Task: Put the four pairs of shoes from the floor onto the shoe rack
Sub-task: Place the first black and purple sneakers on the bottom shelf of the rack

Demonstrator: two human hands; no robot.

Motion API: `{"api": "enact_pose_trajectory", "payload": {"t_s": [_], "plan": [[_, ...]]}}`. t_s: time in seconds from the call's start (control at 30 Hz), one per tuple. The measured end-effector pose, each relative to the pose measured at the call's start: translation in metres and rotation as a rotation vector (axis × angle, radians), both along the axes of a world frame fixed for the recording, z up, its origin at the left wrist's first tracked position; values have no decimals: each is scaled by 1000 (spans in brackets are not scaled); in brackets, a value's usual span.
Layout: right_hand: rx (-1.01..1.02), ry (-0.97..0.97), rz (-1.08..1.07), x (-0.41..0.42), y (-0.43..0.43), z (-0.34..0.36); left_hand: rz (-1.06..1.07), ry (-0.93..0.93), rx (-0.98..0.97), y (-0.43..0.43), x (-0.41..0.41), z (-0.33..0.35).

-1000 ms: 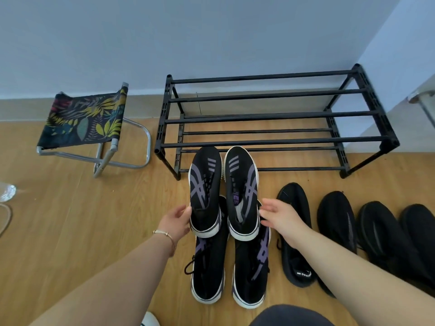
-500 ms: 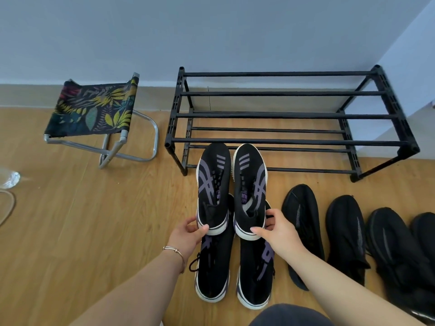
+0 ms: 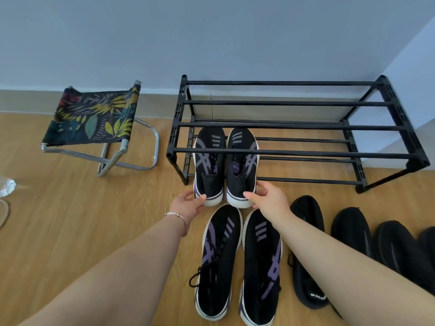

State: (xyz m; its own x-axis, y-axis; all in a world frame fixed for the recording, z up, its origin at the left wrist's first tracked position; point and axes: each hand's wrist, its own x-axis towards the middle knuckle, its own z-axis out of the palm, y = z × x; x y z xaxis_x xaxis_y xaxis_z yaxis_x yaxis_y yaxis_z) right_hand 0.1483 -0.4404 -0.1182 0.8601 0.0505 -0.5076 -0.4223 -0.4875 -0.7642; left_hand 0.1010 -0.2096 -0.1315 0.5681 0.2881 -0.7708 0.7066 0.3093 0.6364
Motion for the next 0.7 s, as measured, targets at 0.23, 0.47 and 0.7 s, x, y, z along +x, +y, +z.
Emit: {"api": "enact_pose_trajectory", "payload": {"t_s": [0.23,0.47,0.7], "plan": [[-49,23,75,38,19,-1,-100,-2,193,11,53,-5],[-141,7,98,54,28,-2,-185,6,328,5,62,-8],[-262,-20,207,52,24,3,-333,63,533,2,56,8]]}}
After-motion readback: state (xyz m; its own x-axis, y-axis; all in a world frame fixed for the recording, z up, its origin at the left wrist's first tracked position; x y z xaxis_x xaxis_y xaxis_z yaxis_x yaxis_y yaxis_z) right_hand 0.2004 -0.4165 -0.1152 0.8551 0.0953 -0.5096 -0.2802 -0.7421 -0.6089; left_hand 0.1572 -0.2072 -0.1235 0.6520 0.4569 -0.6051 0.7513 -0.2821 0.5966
